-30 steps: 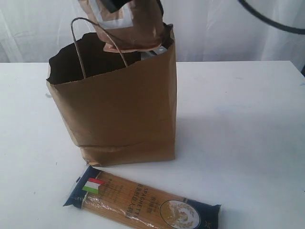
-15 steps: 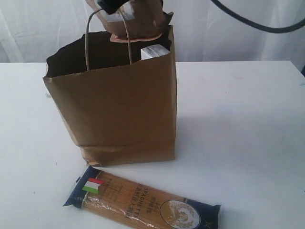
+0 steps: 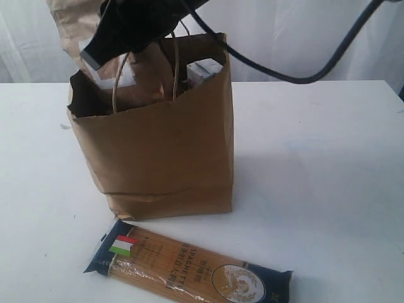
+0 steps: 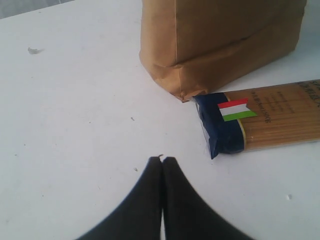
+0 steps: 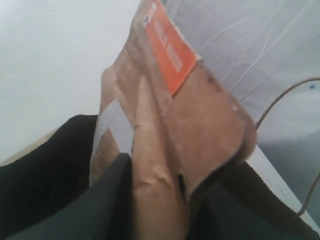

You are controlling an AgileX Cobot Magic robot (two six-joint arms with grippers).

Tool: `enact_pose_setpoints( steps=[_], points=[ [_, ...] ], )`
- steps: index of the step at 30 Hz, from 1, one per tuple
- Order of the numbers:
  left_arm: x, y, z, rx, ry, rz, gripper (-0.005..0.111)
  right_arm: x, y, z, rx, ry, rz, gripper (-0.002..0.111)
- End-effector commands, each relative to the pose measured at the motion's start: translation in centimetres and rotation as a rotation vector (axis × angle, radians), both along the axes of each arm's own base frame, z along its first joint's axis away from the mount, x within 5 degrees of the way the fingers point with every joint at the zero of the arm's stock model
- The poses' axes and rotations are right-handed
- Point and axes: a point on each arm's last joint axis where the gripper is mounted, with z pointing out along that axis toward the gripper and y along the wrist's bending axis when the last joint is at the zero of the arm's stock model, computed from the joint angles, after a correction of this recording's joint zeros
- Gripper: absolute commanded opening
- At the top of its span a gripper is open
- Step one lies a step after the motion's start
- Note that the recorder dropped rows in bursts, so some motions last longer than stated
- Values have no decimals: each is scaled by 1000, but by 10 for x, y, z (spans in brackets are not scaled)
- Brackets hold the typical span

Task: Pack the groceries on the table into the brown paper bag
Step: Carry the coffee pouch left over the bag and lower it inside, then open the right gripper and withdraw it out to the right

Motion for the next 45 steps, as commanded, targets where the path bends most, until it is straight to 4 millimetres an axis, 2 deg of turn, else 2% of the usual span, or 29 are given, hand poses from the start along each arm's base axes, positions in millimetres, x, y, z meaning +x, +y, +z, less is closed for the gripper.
enact_pose_setpoints(
  steps=[1,9,12,15,18,23,33,35,37,42,43,45],
  points=[
    [0,0,-1,0,-1,2,0,4,6,-1,62,8,-21,0],
    [0,0,-1,0,-1,2,0,14,9,-14,128,100,-167,0],
    [0,0,-1,0,-1,2,0,21,0,-15,131,89,-304,0],
    [0,0,-1,0,-1,2,0,22,-5,-8,230,79,-404,0],
    [0,0,-1,0,-1,2,0,19,-6,-2,268,85,-397,0],
    [0,0,-1,0,-1,2,0,16,-6,-7,255,132,-411,0],
    [0,0,-1,0,-1,2,0,-4,17,-37,193,155,-325,0],
    [0,0,-1,0,-1,2,0,-6,19,-37,190,148,-314,5],
    [0,0,-1,0,-1,2,0,-6,19,-37,191,148,-313,17],
    [0,0,-1,0,-1,2,0,-6,18,-38,178,154,-322,69],
    [0,0,-1,0,-1,2,0,-6,18,-38,177,152,-323,75],
    [0,0,-1,0,-1,2,0,-6,17,-36,179,148,-322,77]
  ],
)
